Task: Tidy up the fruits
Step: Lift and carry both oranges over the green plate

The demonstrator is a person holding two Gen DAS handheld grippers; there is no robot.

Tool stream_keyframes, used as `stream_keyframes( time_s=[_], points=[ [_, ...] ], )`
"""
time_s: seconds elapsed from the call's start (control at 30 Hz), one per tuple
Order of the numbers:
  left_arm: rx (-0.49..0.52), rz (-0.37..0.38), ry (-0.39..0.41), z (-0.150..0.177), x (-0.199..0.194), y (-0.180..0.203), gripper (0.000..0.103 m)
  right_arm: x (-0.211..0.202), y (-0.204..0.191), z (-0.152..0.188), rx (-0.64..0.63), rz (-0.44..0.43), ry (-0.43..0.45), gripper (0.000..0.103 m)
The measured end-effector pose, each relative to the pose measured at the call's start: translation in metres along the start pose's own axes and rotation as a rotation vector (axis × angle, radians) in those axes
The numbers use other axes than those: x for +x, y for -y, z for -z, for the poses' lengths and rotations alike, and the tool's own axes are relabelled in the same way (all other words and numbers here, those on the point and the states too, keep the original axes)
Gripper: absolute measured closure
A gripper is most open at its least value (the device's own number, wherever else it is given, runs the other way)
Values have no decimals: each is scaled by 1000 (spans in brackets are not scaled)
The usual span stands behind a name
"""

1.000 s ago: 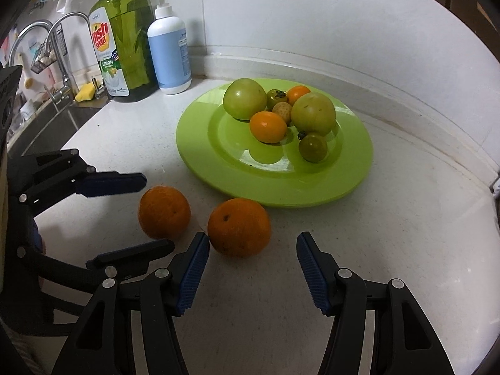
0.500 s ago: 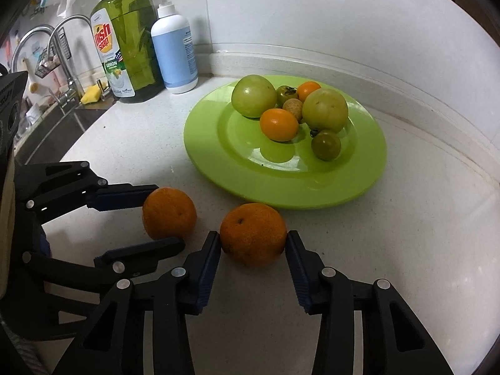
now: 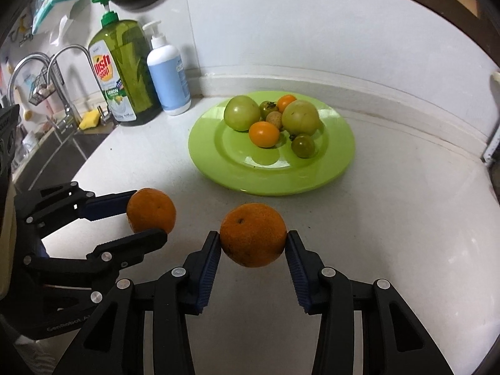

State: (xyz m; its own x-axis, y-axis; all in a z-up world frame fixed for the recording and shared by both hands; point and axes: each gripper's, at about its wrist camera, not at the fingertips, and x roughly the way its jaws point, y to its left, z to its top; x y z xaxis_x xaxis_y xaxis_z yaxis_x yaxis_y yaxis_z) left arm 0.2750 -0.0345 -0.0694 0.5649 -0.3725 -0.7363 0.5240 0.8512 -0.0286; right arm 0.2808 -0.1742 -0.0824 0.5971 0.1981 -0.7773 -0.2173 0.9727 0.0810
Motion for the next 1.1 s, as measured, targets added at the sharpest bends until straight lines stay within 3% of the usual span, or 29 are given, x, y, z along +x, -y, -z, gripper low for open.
stream_keyframes(
  time_s=[0.53,1.1],
  points=[
    [-16,-17,84,-5,-50,13,63,-60,-7,13,45,51,106,59],
    [-4,-39,152,-29,-69,9,63,-88,-9,2,80,93,188,59]
  ],
)
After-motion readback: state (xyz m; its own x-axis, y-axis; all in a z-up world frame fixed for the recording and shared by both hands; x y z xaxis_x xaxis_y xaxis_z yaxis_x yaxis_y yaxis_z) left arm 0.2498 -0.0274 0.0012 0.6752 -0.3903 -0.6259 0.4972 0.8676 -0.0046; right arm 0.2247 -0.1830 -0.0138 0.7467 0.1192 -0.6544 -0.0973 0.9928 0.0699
